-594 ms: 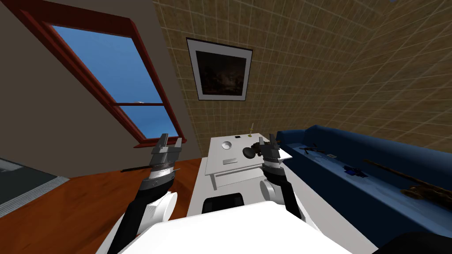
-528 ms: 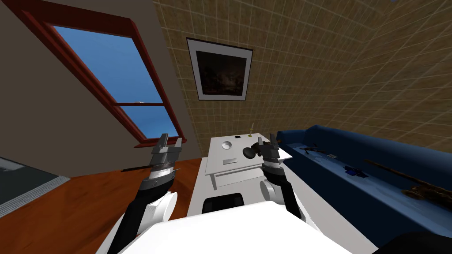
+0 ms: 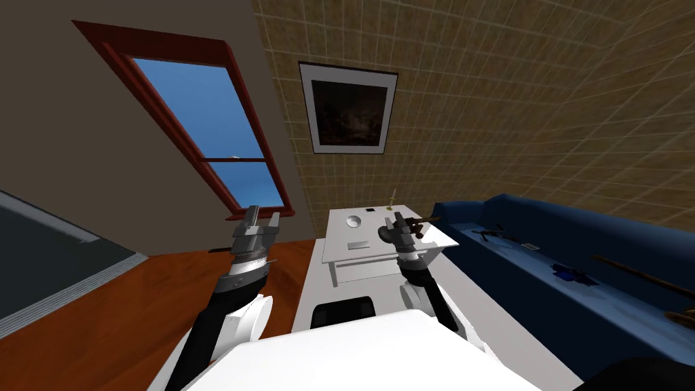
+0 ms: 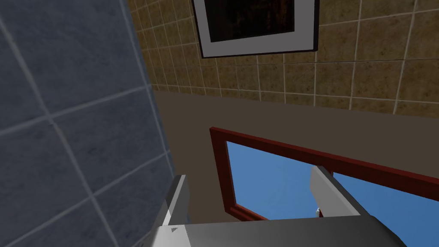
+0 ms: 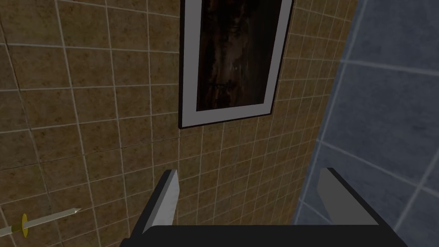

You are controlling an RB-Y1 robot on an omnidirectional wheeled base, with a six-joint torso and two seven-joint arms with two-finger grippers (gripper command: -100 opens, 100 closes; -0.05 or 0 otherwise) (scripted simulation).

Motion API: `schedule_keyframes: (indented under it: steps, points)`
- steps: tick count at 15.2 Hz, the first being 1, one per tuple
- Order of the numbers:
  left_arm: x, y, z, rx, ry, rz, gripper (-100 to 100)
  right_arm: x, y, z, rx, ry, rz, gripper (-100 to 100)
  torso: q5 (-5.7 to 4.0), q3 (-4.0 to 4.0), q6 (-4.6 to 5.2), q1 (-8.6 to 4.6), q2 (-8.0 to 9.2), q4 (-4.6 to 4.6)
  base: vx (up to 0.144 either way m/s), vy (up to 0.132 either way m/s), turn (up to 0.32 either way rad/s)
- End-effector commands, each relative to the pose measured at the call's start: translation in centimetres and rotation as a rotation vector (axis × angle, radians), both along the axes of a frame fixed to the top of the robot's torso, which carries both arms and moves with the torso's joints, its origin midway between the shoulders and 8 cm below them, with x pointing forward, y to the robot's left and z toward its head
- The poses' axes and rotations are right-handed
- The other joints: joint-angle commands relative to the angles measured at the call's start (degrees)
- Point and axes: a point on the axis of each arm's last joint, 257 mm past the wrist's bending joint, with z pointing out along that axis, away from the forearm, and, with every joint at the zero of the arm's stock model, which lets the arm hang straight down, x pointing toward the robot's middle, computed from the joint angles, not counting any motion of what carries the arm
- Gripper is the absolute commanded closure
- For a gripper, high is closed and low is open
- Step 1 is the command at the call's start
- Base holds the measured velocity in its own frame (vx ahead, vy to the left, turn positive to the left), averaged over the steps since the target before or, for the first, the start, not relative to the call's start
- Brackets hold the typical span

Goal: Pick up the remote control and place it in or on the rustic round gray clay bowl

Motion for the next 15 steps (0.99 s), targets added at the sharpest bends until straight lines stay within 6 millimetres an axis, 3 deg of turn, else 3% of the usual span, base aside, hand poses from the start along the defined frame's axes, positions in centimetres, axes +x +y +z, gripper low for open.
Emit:
schedule_keyframes:
  steps: [1, 4, 5, 6, 7, 10, 11, 12, 13, 15]
  points:
    - [0.0, 0.0, 0.0, 0.0, 0.0, 0.0, 0, 0.5, 1.4, -2.0, -0.038, 0.044, 0.03, -100, 0.0, 0.0, 0.0, 0.0, 0.0, 0.0, -0.075, 0.056, 0.135]
    - [0.0, 0.0, 0.0, 0.0, 0.0, 0.0, 0, 1.0, 3.6, -5.9, -0.118, 0.127, 0.092, -100, 0.01, 0.0, 0.02, 0.03, -0.01, 0.0, -0.068, 0.068, 0.13]
    - [0.0, 0.0, 0.0, 0.0, 0.0, 0.0, 0, 1.1, 3.4, -6.5, -0.118, 0.139, 0.09, -100, 0.01, 0.0, 0.01, 0.06, -0.01, 0.0, -0.057, 0.066, 0.108]
    - [0.0, 0.0, 0.0, 0.0, 0.0, 0.0, 0, 1.1, 4.5, -8.5, -0.16, 0.181, 0.121, -100, 0.01, -0.01, 0.02, 0.05, -0.02, 0.0, -0.057, 0.073, 0.167]
    - [0.0, 0.0, 0.0, 0.0, 0.0, 0.0, 0, 1.1, 4.4, -9.1, -0.165, 0.192, 0.122, -100, 0.01, -0.01, 0.0, 0.06, -0.03, 0.0, -0.053, 0.068, 0.127]
    - [0.0, 0.0, 0.0, 0.0, 0.0, 0.0, 0, 0.7, 6.5, -13.8, -0.255, 0.282, 0.187, -100, 0.0, -0.04, 0.01, 0.0, -0.07, -0.01, -0.051, 0.06, 0.168]
    - [0.0, 0.0, 0.0, 0.0, 0.0, 0.0, 0, 0.6, 6.1, -15.0, -0.275, 0.308, 0.189, -100, 0.0, -0.03, 0.01, 0.01, -0.06, -0.01, -0.047, 0.067, 0.171]
    - [0.0, 0.0, 0.0, 0.0, 0.0, 0.0, 0, 0.6, 6.1, -15.0, -0.275, 0.308, 0.189, -100, 0.01, -0.03, 0.01, 0.0, -0.07, -0.01, -0.034, 0.046, 0.042]
    - [0.0, 0.0, 0.0, 0.0, 0.0, 0.0, 0, 0.0, 7.0, -17.3, -0.332, 0.35, 0.226, -100, 0.0, -0.05, 0.03, -0.04, -0.1, -0.01, -0.041, 0.054, 0.12]
    - [0.0, 0.0, 0.0, 0.0, 0.0, 0.0, 0, -0.1, 6.7, -18.2, -0.338, 0.369, 0.224, -100, 0.0, -0.06, 0.02, -0.03, -0.11, -0.02, -0.028, 0.05, 0.108]
